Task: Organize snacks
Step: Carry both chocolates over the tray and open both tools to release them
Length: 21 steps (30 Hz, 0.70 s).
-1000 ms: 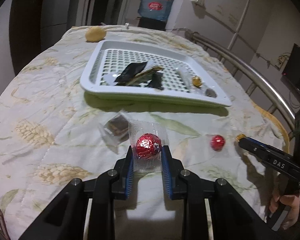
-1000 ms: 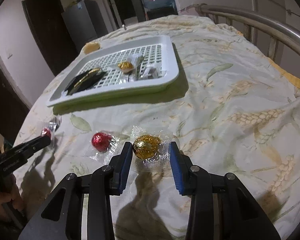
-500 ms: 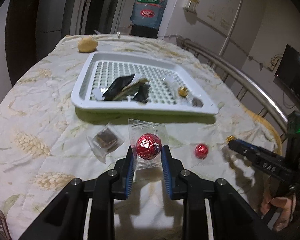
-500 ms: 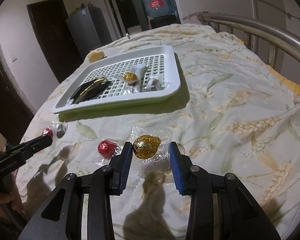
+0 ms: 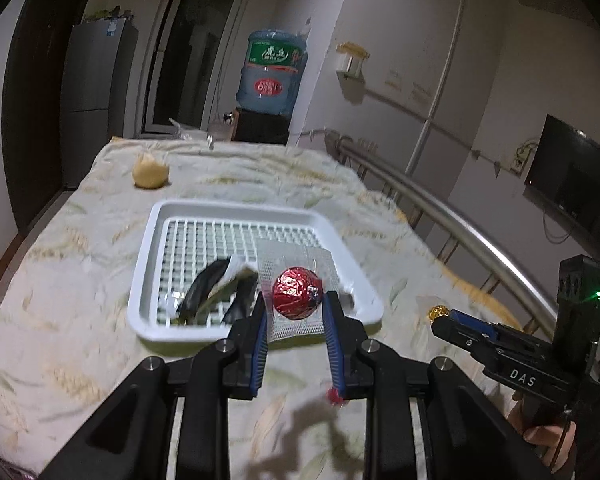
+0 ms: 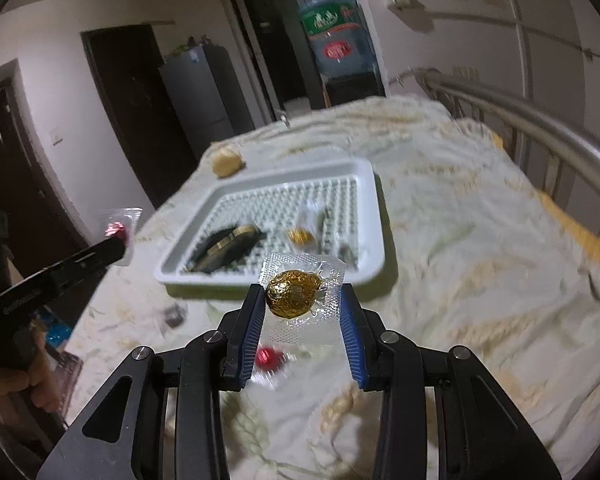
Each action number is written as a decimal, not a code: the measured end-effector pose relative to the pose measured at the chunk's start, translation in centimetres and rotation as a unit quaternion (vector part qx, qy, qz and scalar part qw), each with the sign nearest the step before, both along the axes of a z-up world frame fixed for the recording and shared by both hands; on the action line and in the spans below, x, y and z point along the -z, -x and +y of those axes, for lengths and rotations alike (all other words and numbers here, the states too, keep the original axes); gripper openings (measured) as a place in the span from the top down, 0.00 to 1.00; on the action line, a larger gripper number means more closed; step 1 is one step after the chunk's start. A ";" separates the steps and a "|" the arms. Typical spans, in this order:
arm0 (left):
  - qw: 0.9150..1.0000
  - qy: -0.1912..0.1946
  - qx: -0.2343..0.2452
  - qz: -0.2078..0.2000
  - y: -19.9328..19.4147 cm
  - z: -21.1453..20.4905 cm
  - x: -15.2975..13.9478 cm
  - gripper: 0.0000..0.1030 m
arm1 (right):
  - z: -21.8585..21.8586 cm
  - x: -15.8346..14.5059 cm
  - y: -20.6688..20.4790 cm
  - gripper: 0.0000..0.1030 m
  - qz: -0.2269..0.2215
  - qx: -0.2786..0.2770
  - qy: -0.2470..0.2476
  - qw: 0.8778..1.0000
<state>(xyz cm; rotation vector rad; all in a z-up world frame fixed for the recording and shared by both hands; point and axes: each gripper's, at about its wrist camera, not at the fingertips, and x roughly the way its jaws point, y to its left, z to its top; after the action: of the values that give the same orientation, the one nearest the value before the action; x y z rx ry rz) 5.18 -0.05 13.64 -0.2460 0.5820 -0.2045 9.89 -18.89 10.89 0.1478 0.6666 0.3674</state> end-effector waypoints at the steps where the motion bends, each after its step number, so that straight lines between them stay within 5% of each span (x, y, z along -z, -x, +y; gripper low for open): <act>1: 1.000 0.003 0.000 -0.003 -0.3 0.0 -0.3 0.73 | 0.0 -0.5 -0.2 0.65 -0.005 0.001 -0.001 1.000; 9: 1.000 0.009 -0.008 -0.006 -2.8 0.0 -1.0 0.73 | 1.1 -2.8 -3.2 0.65 -0.015 -0.008 -0.017 1.000; 21: 0.999 0.015 -0.035 0.029 -7.5 0.9 1.9 0.73 | 3.0 -0.4 -9.2 0.65 0.026 0.004 -0.032 0.999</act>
<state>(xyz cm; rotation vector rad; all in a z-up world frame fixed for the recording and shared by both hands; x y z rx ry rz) 12.65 0.89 11.78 -0.3015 0.6271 -0.1388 19.08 -15.92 11.32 0.2216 0.7050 0.3791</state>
